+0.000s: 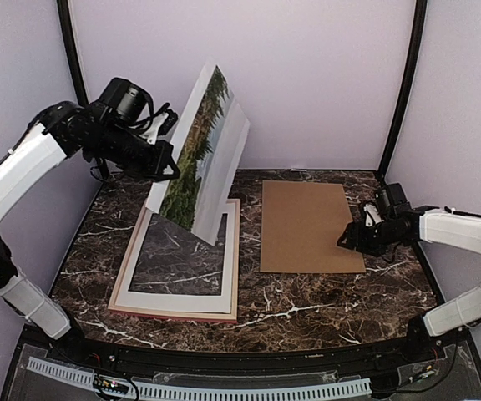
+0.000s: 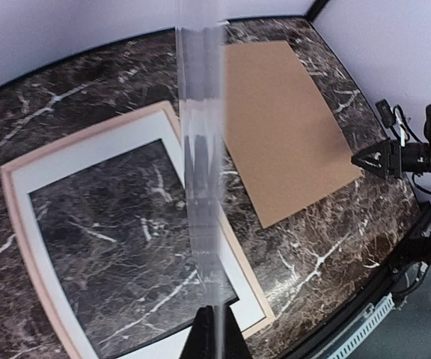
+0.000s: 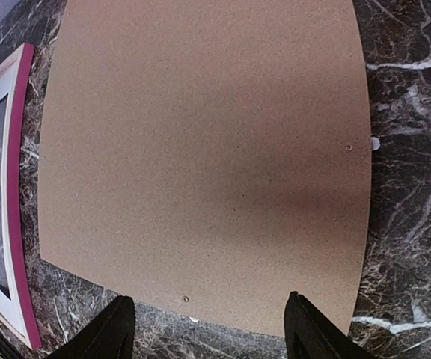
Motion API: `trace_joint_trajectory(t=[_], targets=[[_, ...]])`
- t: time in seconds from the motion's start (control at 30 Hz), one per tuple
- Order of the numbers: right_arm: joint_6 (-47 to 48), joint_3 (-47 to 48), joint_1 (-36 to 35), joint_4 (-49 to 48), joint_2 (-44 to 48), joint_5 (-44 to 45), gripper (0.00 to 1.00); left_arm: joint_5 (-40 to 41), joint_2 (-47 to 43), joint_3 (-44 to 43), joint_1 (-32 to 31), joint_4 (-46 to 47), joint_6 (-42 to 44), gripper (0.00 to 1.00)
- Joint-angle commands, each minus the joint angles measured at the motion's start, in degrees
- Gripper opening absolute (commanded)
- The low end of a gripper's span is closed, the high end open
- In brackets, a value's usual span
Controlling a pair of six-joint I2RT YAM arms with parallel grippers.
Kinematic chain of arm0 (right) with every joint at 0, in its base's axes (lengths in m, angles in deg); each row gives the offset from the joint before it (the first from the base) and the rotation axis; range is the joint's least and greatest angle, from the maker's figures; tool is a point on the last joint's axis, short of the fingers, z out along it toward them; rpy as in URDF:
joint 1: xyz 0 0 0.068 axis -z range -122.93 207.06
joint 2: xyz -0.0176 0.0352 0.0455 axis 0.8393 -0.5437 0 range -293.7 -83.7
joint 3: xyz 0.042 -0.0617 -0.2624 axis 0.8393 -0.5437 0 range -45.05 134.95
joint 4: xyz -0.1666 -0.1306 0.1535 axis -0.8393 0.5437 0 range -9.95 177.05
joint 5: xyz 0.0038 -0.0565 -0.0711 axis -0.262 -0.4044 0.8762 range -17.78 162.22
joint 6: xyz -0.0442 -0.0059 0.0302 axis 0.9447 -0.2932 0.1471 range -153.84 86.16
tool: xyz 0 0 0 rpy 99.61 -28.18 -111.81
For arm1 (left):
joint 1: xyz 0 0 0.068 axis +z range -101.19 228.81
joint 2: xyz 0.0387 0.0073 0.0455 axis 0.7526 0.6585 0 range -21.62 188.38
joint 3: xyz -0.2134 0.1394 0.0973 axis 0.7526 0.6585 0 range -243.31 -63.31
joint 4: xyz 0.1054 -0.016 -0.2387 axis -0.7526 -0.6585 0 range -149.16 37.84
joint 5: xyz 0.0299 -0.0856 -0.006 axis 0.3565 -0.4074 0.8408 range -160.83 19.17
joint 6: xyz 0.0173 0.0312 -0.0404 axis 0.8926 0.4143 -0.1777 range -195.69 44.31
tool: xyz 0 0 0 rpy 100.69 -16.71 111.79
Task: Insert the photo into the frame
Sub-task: Turn over the photo on the frame body.
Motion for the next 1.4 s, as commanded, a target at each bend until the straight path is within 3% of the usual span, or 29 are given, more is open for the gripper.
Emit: trace_joint_trajectory(t=[0.0,0.2,0.37,0.47,0.63,0.97,1.37], targets=[[-1.2,3.1,-2.6,-2.2,-2.3,0.4,0.70,15.2,-3.3,-4.5,-0.9,-16.1,-0.6,0.00],[-3.0,5.2,-5.2,-3.3,-3.3,-1.6,0.70,14.8,4.3,-5.0,-8.2,-13.5,-0.7,0.02],[-4.5,5.2,-5.5,-3.2,-1.1,-3.1,0.71,13.1,15.4,-12.3,-12.5,-11.9,-0.3,0.04],[-5.3,4.7,-5.5,-3.2,0.1,-4.1,0.72,9.3,22.3,-14.6,-14.0,-9.7,-1.4,0.05],[-7.3,3.8,-5.4,-4.5,1.3,-6.8,0.74,-0.7,28.7,-11.8,-14.9,1.4,-3.5,0.05],[-13.5,2.4,-5.4,-11.5,0.6,-10.9,0.79,-12.8,35.7,-7.4,-16.5,16.0,-10.1,0.10],[-20.9,0.4,-8.2,-21.0,-4.6,-15.0,0.81,-15.9,38.2,-3.7,-17.9,22.6,-13.8,0.13]])
